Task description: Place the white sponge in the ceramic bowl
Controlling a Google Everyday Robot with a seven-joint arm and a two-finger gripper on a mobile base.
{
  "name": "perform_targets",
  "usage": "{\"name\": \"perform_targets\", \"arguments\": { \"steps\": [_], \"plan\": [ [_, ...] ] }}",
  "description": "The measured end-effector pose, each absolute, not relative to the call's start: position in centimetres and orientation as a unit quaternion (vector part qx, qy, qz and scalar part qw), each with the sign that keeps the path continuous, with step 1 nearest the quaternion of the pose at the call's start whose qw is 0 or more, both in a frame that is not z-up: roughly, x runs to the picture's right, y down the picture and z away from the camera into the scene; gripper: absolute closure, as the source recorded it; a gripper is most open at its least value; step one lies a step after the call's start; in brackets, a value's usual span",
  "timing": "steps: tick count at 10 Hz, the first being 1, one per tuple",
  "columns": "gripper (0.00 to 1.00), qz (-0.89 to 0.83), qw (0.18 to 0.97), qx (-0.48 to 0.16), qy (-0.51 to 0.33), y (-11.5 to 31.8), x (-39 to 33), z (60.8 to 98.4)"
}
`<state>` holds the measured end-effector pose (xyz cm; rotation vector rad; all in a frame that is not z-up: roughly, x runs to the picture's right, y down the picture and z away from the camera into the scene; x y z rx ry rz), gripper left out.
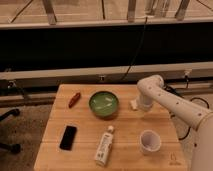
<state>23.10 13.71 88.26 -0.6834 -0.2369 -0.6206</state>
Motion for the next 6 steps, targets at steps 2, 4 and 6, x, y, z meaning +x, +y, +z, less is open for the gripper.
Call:
{"name": "perform_targets", "arguments": {
  "steps": [2, 4, 6],
  "plan": [
    [0.24, -0.287, 0.894, -0.324, -0.116, 10.3, 22.9, 88.6],
    [0.20, -0.273, 0.901, -0.318, -0.115, 7.4, 22.8, 88.4],
    [0.20, -0.263, 0.906, -0.312, -0.112, 6.0, 22.0, 89.8]
  ]
}}
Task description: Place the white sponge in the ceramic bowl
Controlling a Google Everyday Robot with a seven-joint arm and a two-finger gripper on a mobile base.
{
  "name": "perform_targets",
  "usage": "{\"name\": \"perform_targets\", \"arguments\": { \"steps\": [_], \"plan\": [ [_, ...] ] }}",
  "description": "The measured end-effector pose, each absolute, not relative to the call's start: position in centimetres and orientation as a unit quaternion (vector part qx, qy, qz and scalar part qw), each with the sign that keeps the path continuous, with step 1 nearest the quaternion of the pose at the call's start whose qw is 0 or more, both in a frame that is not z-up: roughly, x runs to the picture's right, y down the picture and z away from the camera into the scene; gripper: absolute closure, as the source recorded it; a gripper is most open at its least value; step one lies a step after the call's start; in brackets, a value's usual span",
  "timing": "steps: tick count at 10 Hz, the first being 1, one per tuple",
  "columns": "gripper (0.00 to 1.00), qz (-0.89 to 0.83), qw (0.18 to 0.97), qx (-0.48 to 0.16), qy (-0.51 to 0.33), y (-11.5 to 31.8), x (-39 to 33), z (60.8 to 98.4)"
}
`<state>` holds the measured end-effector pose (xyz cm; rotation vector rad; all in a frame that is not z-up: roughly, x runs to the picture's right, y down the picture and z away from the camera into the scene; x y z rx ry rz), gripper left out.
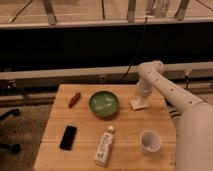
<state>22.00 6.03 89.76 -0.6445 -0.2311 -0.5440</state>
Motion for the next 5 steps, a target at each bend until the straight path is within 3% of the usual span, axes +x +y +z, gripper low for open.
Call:
{"name": "perform_targets", "arguments": {
  "steps": [5],
  "plan": [
    [0.20, -0.230, 0.911, -0.331, -0.084, 7.3, 22.8, 94.3]
  ]
}}
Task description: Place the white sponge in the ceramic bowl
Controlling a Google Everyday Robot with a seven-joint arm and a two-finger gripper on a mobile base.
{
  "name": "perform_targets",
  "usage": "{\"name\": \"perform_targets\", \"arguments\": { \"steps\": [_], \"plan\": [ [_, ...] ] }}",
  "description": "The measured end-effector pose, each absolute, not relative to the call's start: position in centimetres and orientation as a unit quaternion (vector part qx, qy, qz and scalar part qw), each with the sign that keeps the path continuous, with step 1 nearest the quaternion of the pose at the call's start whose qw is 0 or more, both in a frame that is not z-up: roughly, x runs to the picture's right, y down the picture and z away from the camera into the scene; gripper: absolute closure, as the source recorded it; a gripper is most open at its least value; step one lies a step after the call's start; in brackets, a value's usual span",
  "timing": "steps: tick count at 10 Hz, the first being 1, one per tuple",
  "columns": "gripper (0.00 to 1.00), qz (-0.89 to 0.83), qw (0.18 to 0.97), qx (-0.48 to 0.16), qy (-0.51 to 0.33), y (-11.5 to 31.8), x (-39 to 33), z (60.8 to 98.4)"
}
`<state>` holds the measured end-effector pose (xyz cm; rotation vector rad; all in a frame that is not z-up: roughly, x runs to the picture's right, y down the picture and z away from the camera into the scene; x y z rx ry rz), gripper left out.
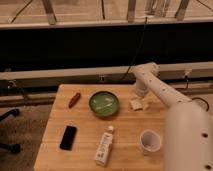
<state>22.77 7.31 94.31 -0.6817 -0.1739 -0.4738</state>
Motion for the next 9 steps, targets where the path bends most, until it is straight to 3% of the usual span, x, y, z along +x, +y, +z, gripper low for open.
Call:
{"name": "perform_targets", "arguments": {
  "steps": [2, 3, 9],
  "plan": [
    [0.21, -0.222, 0.909, -0.344, -0.082, 8.1, 23.5, 95.6],
    [0.27, -0.220, 0.907, -0.349, -0.082, 8.3, 23.6, 96.3],
    [0.86, -0.213, 0.905, -0.360, -0.075, 8.5, 24.7, 97.0]
  ]
}}
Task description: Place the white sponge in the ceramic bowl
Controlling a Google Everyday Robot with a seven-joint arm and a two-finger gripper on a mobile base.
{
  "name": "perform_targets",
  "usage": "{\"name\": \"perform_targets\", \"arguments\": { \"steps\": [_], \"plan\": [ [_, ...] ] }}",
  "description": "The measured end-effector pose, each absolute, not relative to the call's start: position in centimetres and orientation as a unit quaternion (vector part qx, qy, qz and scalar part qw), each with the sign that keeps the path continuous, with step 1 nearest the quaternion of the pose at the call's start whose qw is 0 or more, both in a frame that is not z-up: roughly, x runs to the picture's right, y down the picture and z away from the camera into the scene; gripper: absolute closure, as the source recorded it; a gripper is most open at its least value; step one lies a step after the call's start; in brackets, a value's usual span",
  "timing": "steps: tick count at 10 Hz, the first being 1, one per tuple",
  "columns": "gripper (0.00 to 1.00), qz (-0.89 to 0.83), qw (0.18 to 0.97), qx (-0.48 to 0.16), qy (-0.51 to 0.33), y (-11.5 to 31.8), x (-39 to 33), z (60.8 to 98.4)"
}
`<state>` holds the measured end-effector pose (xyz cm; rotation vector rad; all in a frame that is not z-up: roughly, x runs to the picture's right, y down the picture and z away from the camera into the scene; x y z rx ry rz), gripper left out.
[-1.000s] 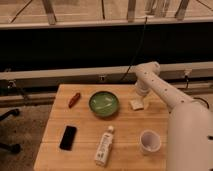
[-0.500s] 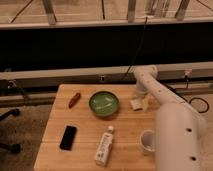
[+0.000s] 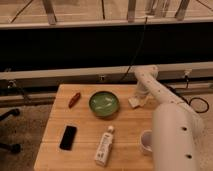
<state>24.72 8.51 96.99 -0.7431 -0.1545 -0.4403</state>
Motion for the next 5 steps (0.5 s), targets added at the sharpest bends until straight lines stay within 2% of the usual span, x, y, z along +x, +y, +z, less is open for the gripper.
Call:
{"name": "perform_targets", "arguments": {
  "steps": [1, 2, 5],
  "plan": [
    [0.97, -0.213, 0.905, -0.360, -0.075, 8.52, 24.75, 96.95],
    [1.00, -0.213, 0.905, -0.360, -0.075, 8.51, 24.74, 96.95],
    [1.00, -0.213, 0.904, -0.362, -0.074, 8.70, 24.87, 96.92]
  ]
}}
